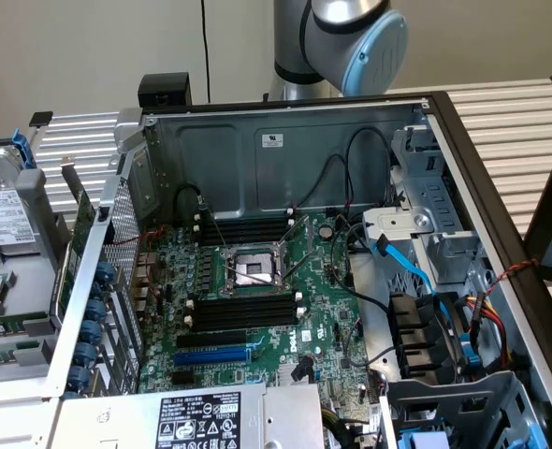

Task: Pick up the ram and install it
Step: 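Pick up the ram and move it above insertion slot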

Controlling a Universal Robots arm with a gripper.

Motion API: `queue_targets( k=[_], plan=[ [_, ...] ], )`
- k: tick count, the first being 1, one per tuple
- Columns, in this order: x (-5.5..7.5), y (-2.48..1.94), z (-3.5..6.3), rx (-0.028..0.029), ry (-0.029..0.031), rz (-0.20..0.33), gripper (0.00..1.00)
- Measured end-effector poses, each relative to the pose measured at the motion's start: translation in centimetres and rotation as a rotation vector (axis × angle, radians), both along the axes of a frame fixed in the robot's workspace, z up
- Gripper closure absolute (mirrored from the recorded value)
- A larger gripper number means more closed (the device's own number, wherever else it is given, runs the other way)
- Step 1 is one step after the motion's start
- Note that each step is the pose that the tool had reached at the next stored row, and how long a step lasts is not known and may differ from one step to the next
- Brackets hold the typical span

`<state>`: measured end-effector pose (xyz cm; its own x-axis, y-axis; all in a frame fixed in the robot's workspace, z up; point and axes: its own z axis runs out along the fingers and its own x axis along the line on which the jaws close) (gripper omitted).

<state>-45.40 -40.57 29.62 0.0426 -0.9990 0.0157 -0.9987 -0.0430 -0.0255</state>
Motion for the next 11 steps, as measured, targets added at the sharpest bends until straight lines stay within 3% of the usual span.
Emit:
queue_targets(
  k=[11],
  plan=[
    [0.1,-0.47,-2.01,-0.0005,0.0,0.001,0.64]
  ],
)
